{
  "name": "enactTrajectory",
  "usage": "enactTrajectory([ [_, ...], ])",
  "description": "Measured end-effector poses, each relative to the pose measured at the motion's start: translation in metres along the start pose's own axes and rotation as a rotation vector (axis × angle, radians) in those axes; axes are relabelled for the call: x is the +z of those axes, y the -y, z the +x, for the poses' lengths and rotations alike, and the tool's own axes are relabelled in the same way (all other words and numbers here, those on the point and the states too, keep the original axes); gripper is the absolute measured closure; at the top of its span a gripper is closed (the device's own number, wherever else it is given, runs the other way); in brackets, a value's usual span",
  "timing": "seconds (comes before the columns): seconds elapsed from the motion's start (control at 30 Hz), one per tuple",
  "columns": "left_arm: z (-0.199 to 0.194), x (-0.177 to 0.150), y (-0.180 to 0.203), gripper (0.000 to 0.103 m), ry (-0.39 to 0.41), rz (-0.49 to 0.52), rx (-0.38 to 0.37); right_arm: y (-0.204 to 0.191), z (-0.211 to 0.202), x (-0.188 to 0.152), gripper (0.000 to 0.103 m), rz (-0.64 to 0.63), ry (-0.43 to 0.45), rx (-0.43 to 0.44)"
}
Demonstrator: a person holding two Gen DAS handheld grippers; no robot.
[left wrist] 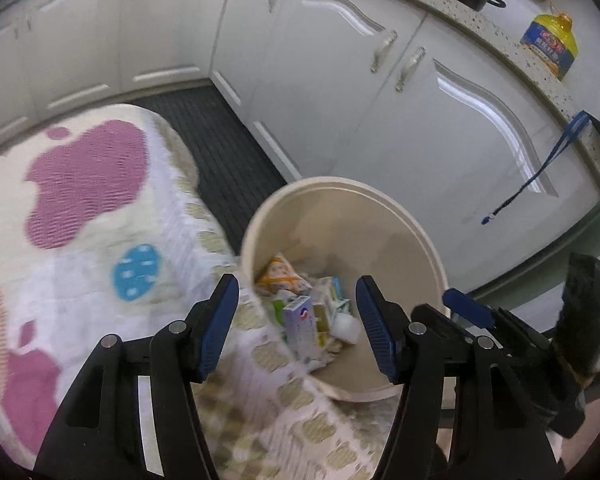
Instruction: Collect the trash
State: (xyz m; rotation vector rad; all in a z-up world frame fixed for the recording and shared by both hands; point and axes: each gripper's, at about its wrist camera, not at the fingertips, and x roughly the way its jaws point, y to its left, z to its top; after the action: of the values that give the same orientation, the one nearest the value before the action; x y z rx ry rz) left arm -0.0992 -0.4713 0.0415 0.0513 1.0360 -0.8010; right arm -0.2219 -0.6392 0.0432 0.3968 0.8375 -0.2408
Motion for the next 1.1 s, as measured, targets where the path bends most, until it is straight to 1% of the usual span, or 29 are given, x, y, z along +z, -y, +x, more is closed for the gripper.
enactTrajectory([
  [0.13,-0.019,-0.008,-0.007,0.043,0.037,-0.007,0.041,-0.020,-0.011,-0.004,0.040,-0.048,0.047,-0.016],
  [0.2,-0.031,-0.014,-0.009,0.043,0.060,-0.003,0.080,-0.029,-0.018,-0.005,0.039,-0.066,0.071,-0.016],
  [0.3,-0.053,-0.025,-0.011,0.043,0.120,0.018,0.143,-0.042,-0.028,-0.005,0.035,-0.076,0.106,-0.008],
  [0.33,-0.060,-0.028,-0.012,0.043,0.136,0.020,0.149,-0.047,-0.032,-0.006,0.035,-0.080,0.120,-0.004],
  [0.47,-0.085,-0.038,-0.016,0.043,0.188,0.017,0.134,-0.062,-0.047,-0.008,0.034,-0.088,0.165,-0.001],
  [0.57,-0.107,-0.045,-0.015,0.043,0.239,0.036,0.156,-0.074,-0.061,-0.008,0.028,-0.093,0.206,0.003],
  [0.67,-0.128,-0.050,-0.014,0.043,0.293,0.040,0.172,-0.083,-0.073,-0.008,0.026,-0.105,0.245,0.000],
  [0.73,-0.141,-0.053,-0.014,0.043,0.328,0.038,0.184,-0.089,-0.083,-0.009,0.022,-0.115,0.271,-0.002],
  [0.8,-0.151,-0.054,-0.013,0.041,0.351,0.037,0.189,-0.095,-0.092,-0.010,0.020,-0.123,0.294,-0.005],
  [0.87,-0.163,-0.057,-0.015,0.026,0.377,0.033,0.180,-0.100,-0.101,-0.011,0.016,-0.130,0.315,-0.008],
  [1.03,-0.183,-0.061,-0.020,0.017,0.419,0.014,0.184,-0.106,-0.118,-0.013,0.012,-0.136,0.356,-0.017],
  [1.1,-0.190,-0.063,-0.023,0.017,0.428,0.007,0.186,-0.106,-0.126,-0.015,0.012,-0.133,0.376,-0.022],
])
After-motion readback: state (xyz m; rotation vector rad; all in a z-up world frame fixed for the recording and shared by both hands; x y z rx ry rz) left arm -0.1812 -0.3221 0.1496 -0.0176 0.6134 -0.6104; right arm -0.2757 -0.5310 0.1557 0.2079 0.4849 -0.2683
